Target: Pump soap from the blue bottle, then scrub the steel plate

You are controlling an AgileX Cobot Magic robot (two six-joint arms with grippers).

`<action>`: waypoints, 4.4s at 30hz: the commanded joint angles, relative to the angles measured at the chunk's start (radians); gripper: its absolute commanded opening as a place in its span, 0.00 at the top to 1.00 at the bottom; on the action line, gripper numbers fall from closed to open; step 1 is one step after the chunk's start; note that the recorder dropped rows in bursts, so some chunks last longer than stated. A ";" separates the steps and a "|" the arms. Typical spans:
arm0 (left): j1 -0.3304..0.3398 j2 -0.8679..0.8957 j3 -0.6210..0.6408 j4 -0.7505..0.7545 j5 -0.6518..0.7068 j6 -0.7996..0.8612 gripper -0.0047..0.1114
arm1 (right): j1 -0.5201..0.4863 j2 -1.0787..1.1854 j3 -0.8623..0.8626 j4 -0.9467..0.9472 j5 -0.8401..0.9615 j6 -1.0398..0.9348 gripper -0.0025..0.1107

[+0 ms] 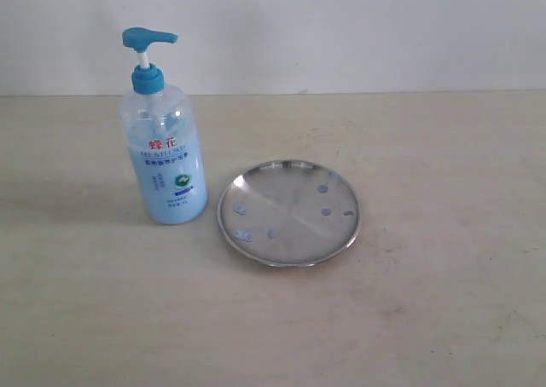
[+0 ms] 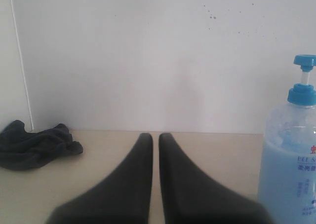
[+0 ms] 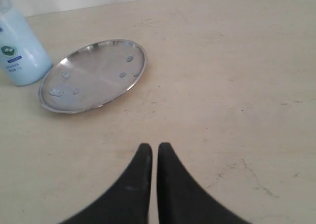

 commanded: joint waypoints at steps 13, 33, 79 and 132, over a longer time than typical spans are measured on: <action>-0.003 -0.004 0.003 -0.006 -0.010 -0.004 0.93 | -0.218 -0.005 -0.001 -0.014 -0.076 -0.228 0.98; -0.003 -0.004 0.003 -0.006 -0.010 -0.004 0.93 | -0.219 -0.005 -0.001 -0.014 -0.079 -0.227 0.98; -0.011 -0.004 -0.003 -0.856 0.176 1.016 0.93 | -0.219 -0.005 -0.001 -0.014 -0.078 -0.226 0.98; -0.011 -0.004 0.003 -0.627 0.305 0.415 0.93 | -0.219 -0.005 -0.001 -0.010 -0.078 -0.226 0.98</action>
